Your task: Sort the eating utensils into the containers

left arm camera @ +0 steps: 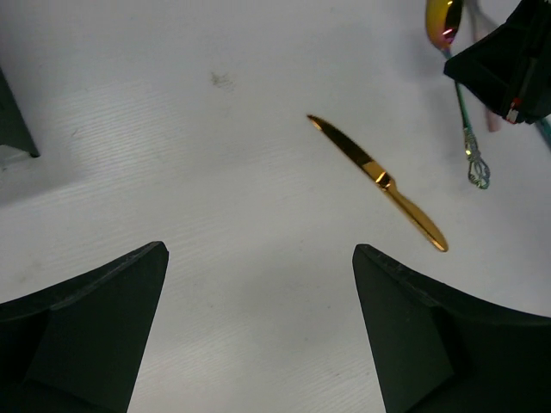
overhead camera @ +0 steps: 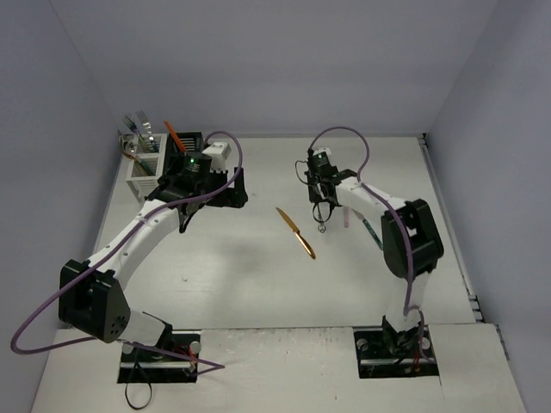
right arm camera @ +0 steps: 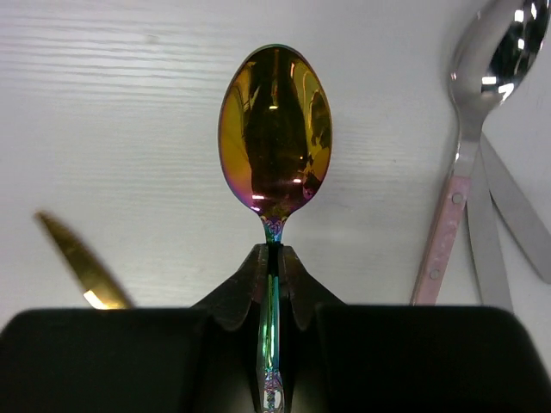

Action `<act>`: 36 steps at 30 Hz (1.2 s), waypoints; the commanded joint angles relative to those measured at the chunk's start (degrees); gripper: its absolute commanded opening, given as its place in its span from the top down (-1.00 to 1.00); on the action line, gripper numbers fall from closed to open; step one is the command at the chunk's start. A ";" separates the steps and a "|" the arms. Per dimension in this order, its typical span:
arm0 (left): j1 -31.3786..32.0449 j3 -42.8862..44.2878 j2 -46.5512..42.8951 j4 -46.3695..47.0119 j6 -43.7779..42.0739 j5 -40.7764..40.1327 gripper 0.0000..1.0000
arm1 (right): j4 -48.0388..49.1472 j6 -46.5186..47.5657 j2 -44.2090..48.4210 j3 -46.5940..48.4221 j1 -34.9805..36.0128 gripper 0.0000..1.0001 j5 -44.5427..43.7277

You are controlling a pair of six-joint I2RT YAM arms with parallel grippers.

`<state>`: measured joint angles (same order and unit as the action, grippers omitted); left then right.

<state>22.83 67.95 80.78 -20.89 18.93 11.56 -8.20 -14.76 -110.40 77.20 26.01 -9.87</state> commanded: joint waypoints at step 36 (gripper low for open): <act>3.89 7.18 2.97 26.16 9.86 13.13 1.00 | 15.23 13.01 25.84 -4.07 14.24 0.54 22.06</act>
<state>26.15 71.89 86.61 0.63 32.40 26.37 2.33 -2.17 -86.02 70.46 39.97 11.60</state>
